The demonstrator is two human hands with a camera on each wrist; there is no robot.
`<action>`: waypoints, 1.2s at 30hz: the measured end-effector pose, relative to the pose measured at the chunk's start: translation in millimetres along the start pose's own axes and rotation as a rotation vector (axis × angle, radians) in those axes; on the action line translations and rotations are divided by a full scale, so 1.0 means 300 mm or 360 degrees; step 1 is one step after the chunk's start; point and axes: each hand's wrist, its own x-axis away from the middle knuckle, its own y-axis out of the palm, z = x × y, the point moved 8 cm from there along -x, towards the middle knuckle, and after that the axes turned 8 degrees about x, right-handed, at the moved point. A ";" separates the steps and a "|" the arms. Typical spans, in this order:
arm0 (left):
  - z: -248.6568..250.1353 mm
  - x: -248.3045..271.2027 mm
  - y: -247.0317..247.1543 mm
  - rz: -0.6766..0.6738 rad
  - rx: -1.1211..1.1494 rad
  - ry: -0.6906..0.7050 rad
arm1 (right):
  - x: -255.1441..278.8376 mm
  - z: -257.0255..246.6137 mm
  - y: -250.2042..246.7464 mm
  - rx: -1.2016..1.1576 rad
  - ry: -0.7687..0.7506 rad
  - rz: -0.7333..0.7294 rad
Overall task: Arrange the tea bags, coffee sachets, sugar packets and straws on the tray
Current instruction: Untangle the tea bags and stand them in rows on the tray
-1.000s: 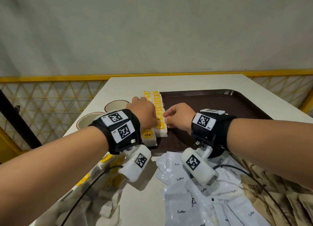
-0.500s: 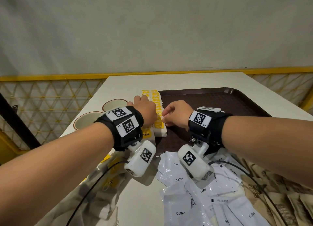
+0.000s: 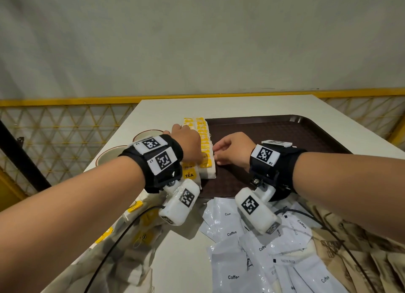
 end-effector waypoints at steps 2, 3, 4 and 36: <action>0.000 -0.002 0.003 -0.0009 0.0009 -0.0012 | -0.006 -0.003 0.007 -0.0010 -0.0012 0.0024; -0.001 -0.003 0.005 -0.0008 0.0008 -0.0018 | -0.010 -0.004 0.010 -0.0008 -0.0017 0.0039; -0.002 -0.004 0.007 -0.0002 0.0002 -0.0023 | -0.014 -0.003 0.012 -0.0010 -0.0018 0.0049; -0.087 0.160 0.063 -0.0223 0.1094 -0.0087 | 0.116 -0.084 0.070 0.0525 -0.0207 -0.0441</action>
